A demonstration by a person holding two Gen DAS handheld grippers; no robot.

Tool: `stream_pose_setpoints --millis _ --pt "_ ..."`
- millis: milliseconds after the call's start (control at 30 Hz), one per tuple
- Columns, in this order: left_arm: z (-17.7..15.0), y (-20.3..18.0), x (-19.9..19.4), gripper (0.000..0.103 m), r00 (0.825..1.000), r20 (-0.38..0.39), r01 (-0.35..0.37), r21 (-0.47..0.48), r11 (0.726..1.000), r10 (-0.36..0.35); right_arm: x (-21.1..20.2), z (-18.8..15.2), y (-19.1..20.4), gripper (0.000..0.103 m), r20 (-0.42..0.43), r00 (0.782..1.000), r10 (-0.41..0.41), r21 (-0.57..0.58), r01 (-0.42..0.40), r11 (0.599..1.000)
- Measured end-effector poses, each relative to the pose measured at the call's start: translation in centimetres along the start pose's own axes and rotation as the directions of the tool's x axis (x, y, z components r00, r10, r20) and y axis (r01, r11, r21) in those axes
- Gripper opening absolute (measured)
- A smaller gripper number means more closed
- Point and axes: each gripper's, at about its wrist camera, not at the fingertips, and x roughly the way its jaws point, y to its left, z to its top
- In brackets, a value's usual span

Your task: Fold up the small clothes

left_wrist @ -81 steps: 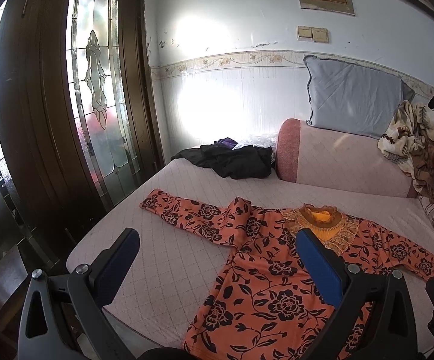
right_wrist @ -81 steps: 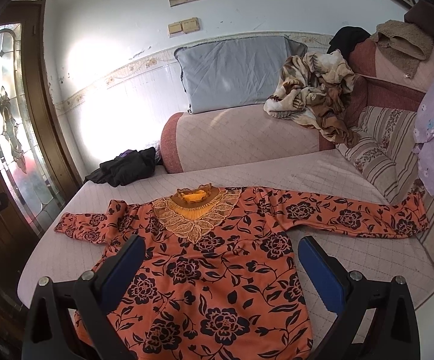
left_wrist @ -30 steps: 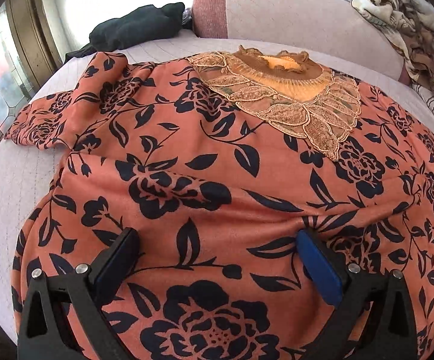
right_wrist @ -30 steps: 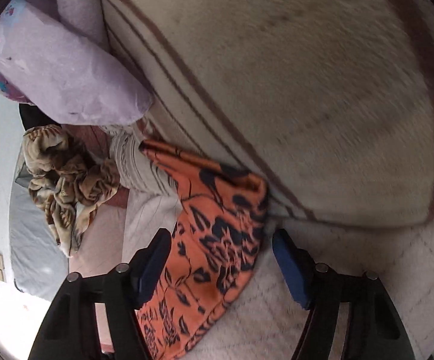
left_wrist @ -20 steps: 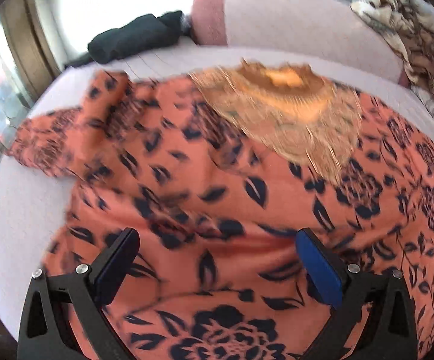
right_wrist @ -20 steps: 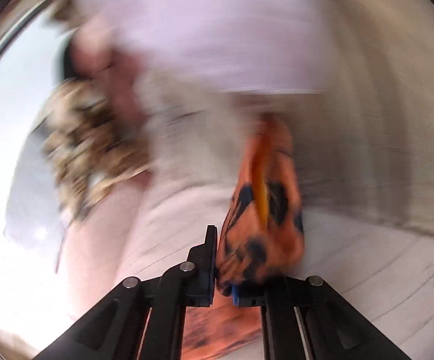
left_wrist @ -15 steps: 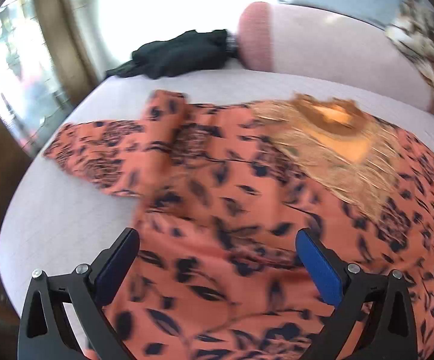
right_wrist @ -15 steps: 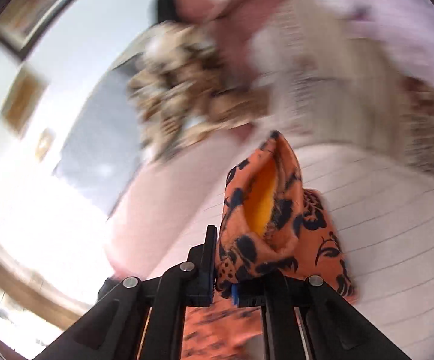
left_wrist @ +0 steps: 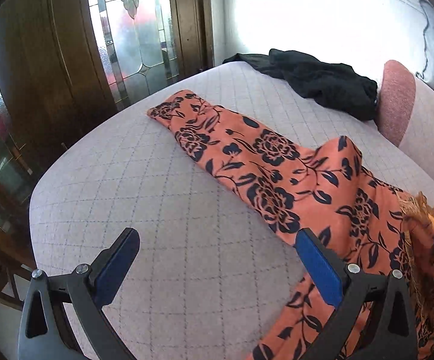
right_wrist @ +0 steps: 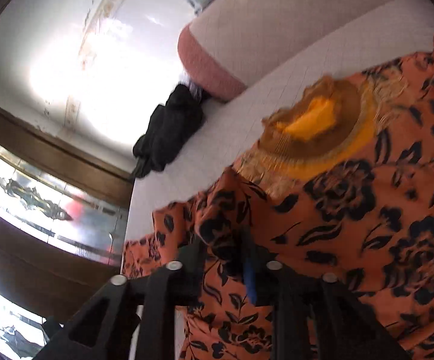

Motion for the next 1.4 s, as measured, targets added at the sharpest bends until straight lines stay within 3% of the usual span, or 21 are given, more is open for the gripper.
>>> stream_pose_setpoints --millis 33,67,200,300,367,433,533,600,700,767,833,900,967,1033,1133,1233,1267,1400 --pt "0.3 0.5 0.1 0.103 1.0 0.006 -0.011 -0.014 1.0 0.011 1.0 -0.6 0.0 0.074 -0.037 0.998 0.054 0.021 -0.054 0.998" --pt "0.6 0.8 0.3 0.103 1.0 0.007 -0.016 -0.033 0.999 0.016 1.7 -1.4 0.1 0.082 -0.069 0.991 0.112 0.045 -0.109 0.993" --pt "0.9 1.7 0.3 0.103 1.0 0.011 0.03 -0.089 0.996 -0.029 1.2 -3.6 2.5 0.083 -0.1 0.982 0.158 -0.08 -0.166 0.983" --pt "0.7 0.3 -0.3 0.103 0.986 0.014 0.166 -0.056 0.984 -0.166 -2.4 -2.1 2.7 0.081 0.002 0.994 0.108 -0.159 -0.106 0.982" --pt "0.3 -1.4 -0.5 0.103 0.958 -0.02 0.285 -0.022 0.958 -0.285 -5.3 0.1 1.9 0.07 0.087 0.995 0.049 -0.185 -0.032 0.982" --pt "-0.2 -3.6 -0.6 0.103 0.913 -0.058 0.404 0.006 0.915 -0.403 -8.7 1.5 0.5 0.053 0.156 0.987 -0.037 -0.21 0.07 0.975" --pt "-1.2 -7.7 -0.4 0.098 0.843 -0.149 0.531 0.069 0.845 -0.517 -12.9 3.1 -2.9 0.045 0.214 0.968 -0.131 -0.216 0.178 0.96" --pt "-2.1 -10.4 0.0 0.076 0.813 -0.218 0.571 0.118 0.813 -0.539 -15.8 4.4 -5.8 0.045 0.257 0.951 -0.172 -0.169 0.22 0.961" --pt "-2.9 -13.8 1.9 0.051 0.779 -0.302 0.608 0.155 0.778 -0.549 -19.2 6.2 -10.2 0.045 0.31 0.935 -0.169 -0.061 0.197 0.978" --pt "-3.0 -15.2 3.0 0.043 0.765 -0.326 0.623 0.154 0.767 -0.556 -20.3 7.1 -12.3 0.045 0.334 0.928 -0.163 -0.007 0.175 0.985" --pt "-2.9 -16.0 3.4 0.045 0.75 -0.338 0.64 0.153 0.753 -0.568 -20.5 7.8 -14.3 0.045 0.339 0.928 -0.154 0.059 0.143 0.988" --pt "-3.1 -16.9 3.8 0.055 0.727 -0.371 0.662 0.153 0.734 -0.578 -19.9 8.6 -15.7 0.045 0.324 0.937 -0.128 0.116 0.095 0.989" --pt "-3.4 -17.2 4.3 0.058 0.717 -0.38 0.668 0.137 0.731 -0.585 -19.0 9.1 -16.6 0.045 0.314 0.941 -0.127 0.137 0.087 0.987" --pt "-3.6 -17.4 4.3 0.058 0.718 -0.363 0.673 0.145 0.725 -0.593 -18.1 9.4 -17.6 0.045 0.306 0.944 -0.121 0.176 0.069 0.982" --pt "-3.5 -17.9 4.6 0.057 0.71 -0.354 0.684 0.14 0.716 -0.609 -15.8 9.6 -19.7 0.045 0.248 0.965 -0.088 0.28 0.015 0.96" --pt "-3.5 -18.5 4.9 0.037 0.7 -0.359 0.693 0.132 0.709 -0.617 -14.1 9.3 -20.1 0.044 0.192 0.969 -0.155 0.291 0.095 0.952" --pt "-3.6 -18.8 4.8 0.031 0.702 -0.365 0.692 0.145 0.707 -0.612 -13.8 9.3 -19.9 0.042 0.183 0.968 -0.171 0.283 0.115 0.952" --pt "-3.9 -19.7 4.4 0.032 0.725 -0.34 0.678 0.204 0.706 -0.599 -13.3 9.4 -19.1 0.043 0.18 0.962 -0.206 0.249 0.158 0.956"
